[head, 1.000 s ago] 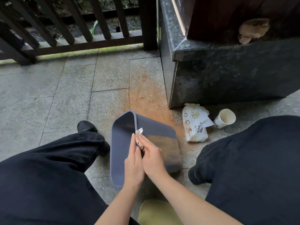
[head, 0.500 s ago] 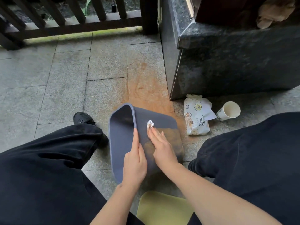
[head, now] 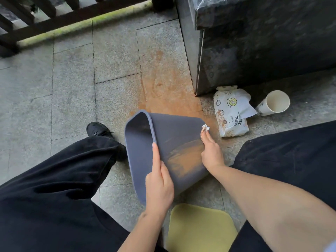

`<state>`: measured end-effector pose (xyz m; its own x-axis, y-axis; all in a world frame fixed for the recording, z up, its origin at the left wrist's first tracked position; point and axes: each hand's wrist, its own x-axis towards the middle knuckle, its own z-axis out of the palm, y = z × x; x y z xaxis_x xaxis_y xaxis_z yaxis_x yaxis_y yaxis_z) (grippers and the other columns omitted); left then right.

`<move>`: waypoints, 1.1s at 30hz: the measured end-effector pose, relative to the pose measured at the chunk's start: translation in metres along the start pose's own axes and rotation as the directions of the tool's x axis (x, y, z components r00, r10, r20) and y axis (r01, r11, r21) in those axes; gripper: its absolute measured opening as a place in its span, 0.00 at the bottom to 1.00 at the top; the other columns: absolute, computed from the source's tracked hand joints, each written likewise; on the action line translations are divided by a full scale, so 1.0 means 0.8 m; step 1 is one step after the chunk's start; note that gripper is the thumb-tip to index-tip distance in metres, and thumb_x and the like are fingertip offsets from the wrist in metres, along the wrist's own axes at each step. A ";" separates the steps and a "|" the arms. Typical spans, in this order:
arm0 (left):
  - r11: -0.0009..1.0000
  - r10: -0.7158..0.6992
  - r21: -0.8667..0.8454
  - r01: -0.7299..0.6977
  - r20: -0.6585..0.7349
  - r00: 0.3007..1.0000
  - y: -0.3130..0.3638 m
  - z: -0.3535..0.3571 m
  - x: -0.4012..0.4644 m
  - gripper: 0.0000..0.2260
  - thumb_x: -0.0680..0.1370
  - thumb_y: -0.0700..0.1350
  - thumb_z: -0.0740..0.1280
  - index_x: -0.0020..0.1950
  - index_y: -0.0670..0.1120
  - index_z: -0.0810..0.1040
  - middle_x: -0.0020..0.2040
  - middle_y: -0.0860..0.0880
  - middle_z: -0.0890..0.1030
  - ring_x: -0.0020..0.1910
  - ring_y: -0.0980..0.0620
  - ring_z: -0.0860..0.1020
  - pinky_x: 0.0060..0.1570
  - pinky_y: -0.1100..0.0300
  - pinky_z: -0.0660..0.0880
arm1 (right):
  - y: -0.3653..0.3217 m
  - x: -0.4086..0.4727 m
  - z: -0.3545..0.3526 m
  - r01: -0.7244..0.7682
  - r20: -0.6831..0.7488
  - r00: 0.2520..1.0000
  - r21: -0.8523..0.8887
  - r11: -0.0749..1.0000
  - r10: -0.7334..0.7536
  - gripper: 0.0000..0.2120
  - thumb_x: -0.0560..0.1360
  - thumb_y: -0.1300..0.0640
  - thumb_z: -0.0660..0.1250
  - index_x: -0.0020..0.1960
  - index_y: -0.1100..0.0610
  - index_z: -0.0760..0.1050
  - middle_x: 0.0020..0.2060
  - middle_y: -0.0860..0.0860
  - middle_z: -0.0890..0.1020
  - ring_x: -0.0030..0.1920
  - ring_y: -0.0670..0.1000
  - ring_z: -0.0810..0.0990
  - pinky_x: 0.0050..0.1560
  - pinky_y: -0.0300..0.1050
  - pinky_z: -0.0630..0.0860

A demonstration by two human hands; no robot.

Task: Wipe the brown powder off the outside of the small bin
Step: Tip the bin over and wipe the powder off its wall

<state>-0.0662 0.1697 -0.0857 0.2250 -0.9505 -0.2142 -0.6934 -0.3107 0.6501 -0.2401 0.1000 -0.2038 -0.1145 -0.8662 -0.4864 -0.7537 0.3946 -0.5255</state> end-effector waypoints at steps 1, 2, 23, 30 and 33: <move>1.000 0.005 -0.001 -0.005 -0.001 1.000 0.002 0.000 0.000 0.26 0.82 0.51 0.49 0.79 0.66 0.49 0.24 0.54 0.64 0.25 0.56 0.69 0.26 0.62 0.62 | 0.004 0.003 -0.001 -0.030 -0.010 0.999 0.011 0.999 0.030 0.41 0.72 0.76 0.54 0.79 0.46 0.55 0.77 0.43 0.62 0.62 0.61 0.76 0.50 0.50 0.76; 1.000 0.014 -0.004 -0.014 0.001 1.000 0.003 0.001 0.000 0.26 0.82 0.50 0.49 0.79 0.66 0.49 0.24 0.54 0.63 0.25 0.56 0.69 0.26 0.63 0.62 | 0.007 0.005 -0.002 -0.061 -0.017 0.998 0.013 0.998 0.062 0.40 0.73 0.75 0.54 0.79 0.46 0.55 0.76 0.45 0.66 0.58 0.62 0.78 0.47 0.50 0.75; 0.982 -0.005 -0.187 0.006 0.003 1.000 -0.006 -0.002 0.013 0.23 0.85 0.51 0.55 0.74 0.73 0.54 0.34 0.65 0.79 0.40 0.69 0.78 0.37 0.73 0.71 | -0.090 -0.134 0.007 0.630 -0.112 0.776 0.180 0.756 -0.620 0.38 0.68 0.77 0.58 0.77 0.59 0.62 0.76 0.49 0.61 0.77 0.46 0.58 0.78 0.41 0.52; 0.972 -0.019 -0.235 0.019 0.003 1.000 -0.001 -0.003 0.007 0.22 0.85 0.50 0.54 0.75 0.71 0.56 0.38 0.74 0.78 0.40 0.78 0.74 0.40 0.81 0.67 | -0.077 -0.140 0.006 0.677 -0.121 0.726 -0.043 0.735 -0.677 0.36 0.67 0.75 0.60 0.74 0.63 0.66 0.74 0.57 0.69 0.76 0.56 0.65 0.77 0.56 0.56; 0.981 -0.014 -0.192 0.015 0.003 1.000 -0.004 -0.002 0.007 0.23 0.85 0.51 0.54 0.76 0.70 0.55 0.32 0.72 0.74 0.33 0.73 0.73 0.38 0.77 0.68 | -0.071 -0.118 0.005 0.539 -0.047 0.835 -0.130 0.833 -0.548 0.42 0.68 0.75 0.64 0.79 0.57 0.57 0.78 0.51 0.62 0.79 0.51 0.55 0.79 0.51 0.45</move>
<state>-0.0615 0.1656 -0.0882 0.2327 -0.9460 -0.2256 -0.5460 -0.3191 0.7746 -0.1842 0.1602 -0.1307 0.2869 -0.9541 -0.0858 -0.7731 -0.1777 -0.6088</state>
